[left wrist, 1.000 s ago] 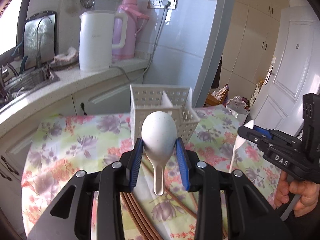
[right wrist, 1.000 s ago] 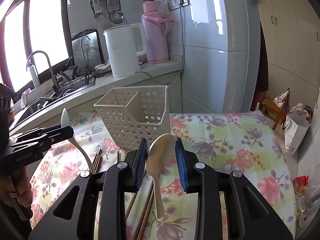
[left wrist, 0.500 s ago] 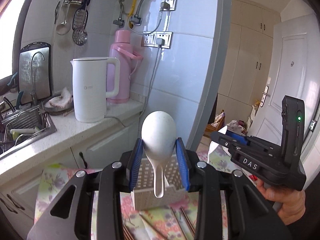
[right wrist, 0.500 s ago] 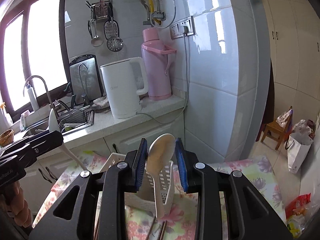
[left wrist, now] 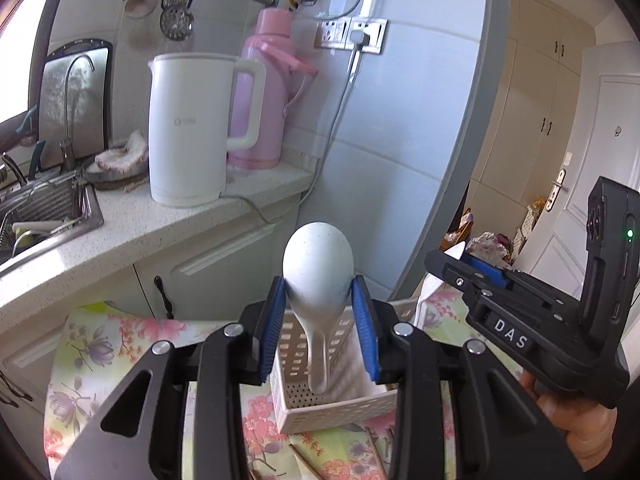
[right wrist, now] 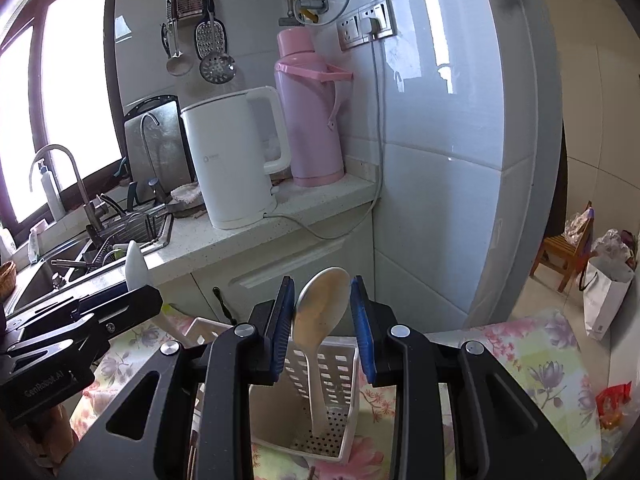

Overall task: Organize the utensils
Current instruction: 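Open both tools to drop the spoons into the basket, then grasp one brown chopstick with the left tool while the right tool grasps another chopstick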

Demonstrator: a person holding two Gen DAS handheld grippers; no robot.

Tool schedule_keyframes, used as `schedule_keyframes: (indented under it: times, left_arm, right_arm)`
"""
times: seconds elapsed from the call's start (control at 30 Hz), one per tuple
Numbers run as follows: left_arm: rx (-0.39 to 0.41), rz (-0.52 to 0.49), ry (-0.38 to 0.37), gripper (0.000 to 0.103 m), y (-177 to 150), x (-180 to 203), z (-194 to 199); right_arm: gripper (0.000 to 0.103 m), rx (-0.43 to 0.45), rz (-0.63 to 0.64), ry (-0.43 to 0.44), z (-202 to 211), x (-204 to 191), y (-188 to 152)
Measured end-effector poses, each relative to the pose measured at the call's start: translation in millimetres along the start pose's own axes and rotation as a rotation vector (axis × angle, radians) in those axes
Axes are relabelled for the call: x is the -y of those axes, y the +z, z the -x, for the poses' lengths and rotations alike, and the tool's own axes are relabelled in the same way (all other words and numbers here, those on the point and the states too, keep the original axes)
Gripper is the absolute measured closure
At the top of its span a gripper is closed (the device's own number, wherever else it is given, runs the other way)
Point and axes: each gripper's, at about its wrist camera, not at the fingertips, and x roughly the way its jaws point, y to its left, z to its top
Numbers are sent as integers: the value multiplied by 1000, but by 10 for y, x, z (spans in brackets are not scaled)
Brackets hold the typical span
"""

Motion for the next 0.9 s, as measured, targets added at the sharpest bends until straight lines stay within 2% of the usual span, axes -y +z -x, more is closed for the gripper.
schedule_keyframes:
  times: [0.13,0.23,0.27,0.3,0.53,0.7,0.83,0.9]
  left_arm:
    - [-64,8,1,69,-139,-38,-165]
    - [-105,23,9,68,-217,-86,-285]
    - [-108,30,14,65,-226,-111,-298]
    - [-106,34,18,63,-223,-130,-301]
    - [-51,61,38,60,-182,-251,-33]
    - [-42,70,73,57,-449,-365,262]
    - [-97,101,105,59,-932,-481,386]
    - [-139,107,115,64,-1182,-514,400]
  right_arm:
    - [73,-59,-6,-4,-122,29,-104]
    - [57,-76,-20,-6,-169,69,-132]
    - [48,-76,-20,-9,-169,76,-138]
    - [46,-69,-18,-9,-148,88,-131]
    - [45,-30,-50,-44,131,283,-236]
    - [41,-65,-92,-81,398,495,-692]
    - [41,-140,-125,-104,519,593,-1181]
    - [41,-178,-112,-95,553,552,-1387]
